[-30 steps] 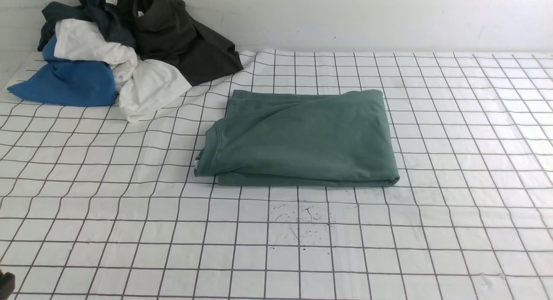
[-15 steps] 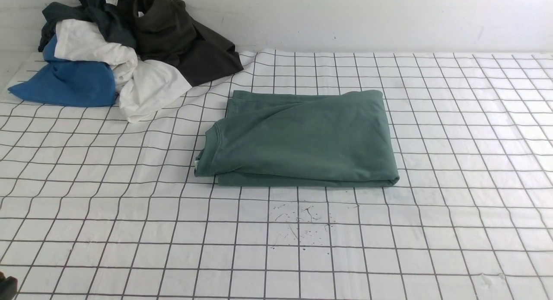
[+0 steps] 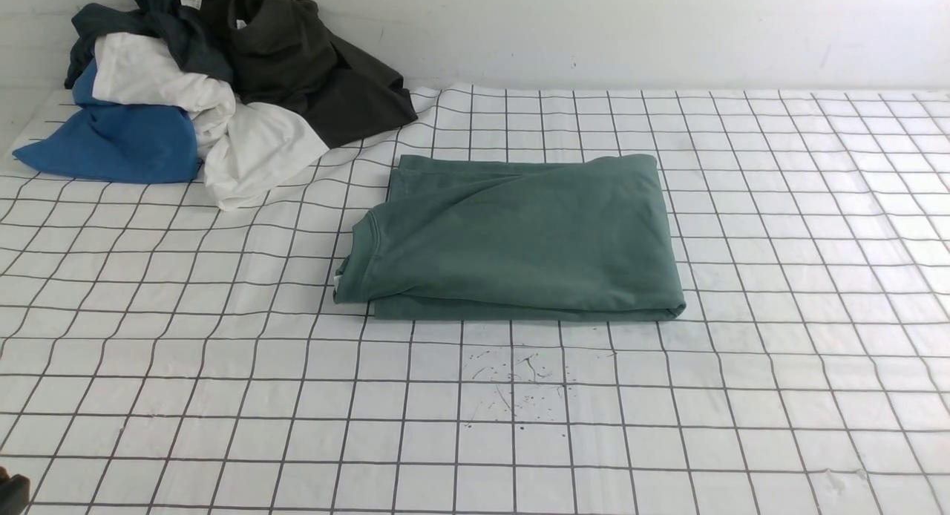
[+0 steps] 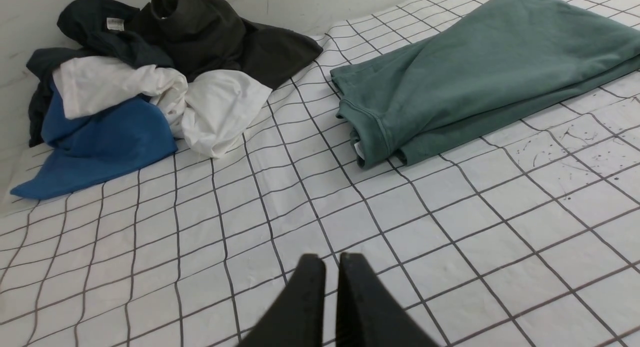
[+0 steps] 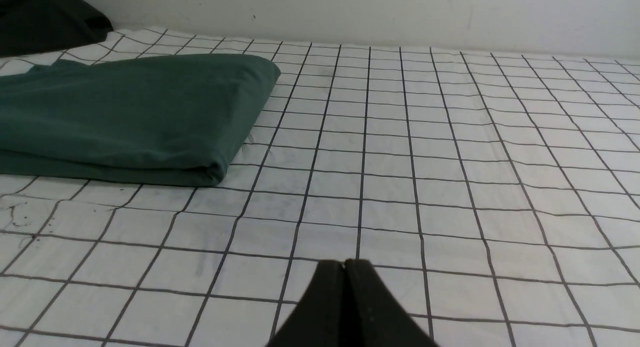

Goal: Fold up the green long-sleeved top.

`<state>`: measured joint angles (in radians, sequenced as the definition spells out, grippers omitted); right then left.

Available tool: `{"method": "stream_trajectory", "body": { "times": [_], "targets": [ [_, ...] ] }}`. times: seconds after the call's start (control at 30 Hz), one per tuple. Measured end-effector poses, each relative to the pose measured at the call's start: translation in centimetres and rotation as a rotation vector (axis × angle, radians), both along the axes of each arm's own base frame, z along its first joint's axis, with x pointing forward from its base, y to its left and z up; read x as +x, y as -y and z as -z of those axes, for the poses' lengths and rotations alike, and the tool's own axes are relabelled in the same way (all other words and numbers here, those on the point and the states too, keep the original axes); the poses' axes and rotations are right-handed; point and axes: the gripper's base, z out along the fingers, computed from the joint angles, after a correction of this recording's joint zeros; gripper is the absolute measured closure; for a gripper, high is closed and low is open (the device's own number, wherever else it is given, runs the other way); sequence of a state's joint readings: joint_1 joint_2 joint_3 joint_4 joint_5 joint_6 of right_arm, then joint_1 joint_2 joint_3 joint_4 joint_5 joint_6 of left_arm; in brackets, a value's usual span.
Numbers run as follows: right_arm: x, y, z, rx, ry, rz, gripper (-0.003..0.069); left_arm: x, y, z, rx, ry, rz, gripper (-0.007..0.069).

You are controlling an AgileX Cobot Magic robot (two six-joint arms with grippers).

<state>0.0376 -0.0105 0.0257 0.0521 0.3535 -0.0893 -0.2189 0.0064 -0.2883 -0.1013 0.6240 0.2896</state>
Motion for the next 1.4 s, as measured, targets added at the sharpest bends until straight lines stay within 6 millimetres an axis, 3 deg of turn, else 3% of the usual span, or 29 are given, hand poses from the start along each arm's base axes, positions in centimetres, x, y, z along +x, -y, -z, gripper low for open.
{"method": "stream_trajectory", "body": {
  "times": [0.73, 0.9, 0.93, 0.97, 1.07, 1.3, 1.4],
  "targets": [
    [0.0, 0.5, 0.0, 0.042, -0.005, 0.101, 0.0673, 0.1, 0.0, 0.3, -0.001, 0.005, -0.001, 0.0601],
    [0.0, 0.5, 0.0, 0.044, -0.006, 0.101, 0.0673, 1.0, 0.2, 3.9, 0.009, -0.053, -0.007, 0.0601],
    [0.0, 0.5, 0.0, 0.044, -0.006, 0.101, 0.0673, 1.0, 0.2, 3.9, 0.009, -0.053, -0.007, 0.0601],
    [0.0, 0.5, 0.0, 0.045, -0.007, 0.101, 0.0673, 1.3, 0.2, 6.0, 0.022, -0.104, -0.014, 0.0601],
    [0.0, 0.5, 0.0, 0.046, -0.008, 0.100, 0.0673, 1.8, 0.0, 7.9, 0.035, -0.116, -0.049, 0.0601],
    [0.0, 0.5, 0.0, 0.050, -0.008, 0.100, 0.0673, 2.4, -0.8, 7.4, -0.108, 0.008, -0.235, 0.0601],
    [0.0, 0.5, 0.0, 0.050, -0.008, 0.100, 0.0673, 2.4, -0.9, 7.6, -0.117, -0.025, -0.263, 0.0601]
  ]
}}
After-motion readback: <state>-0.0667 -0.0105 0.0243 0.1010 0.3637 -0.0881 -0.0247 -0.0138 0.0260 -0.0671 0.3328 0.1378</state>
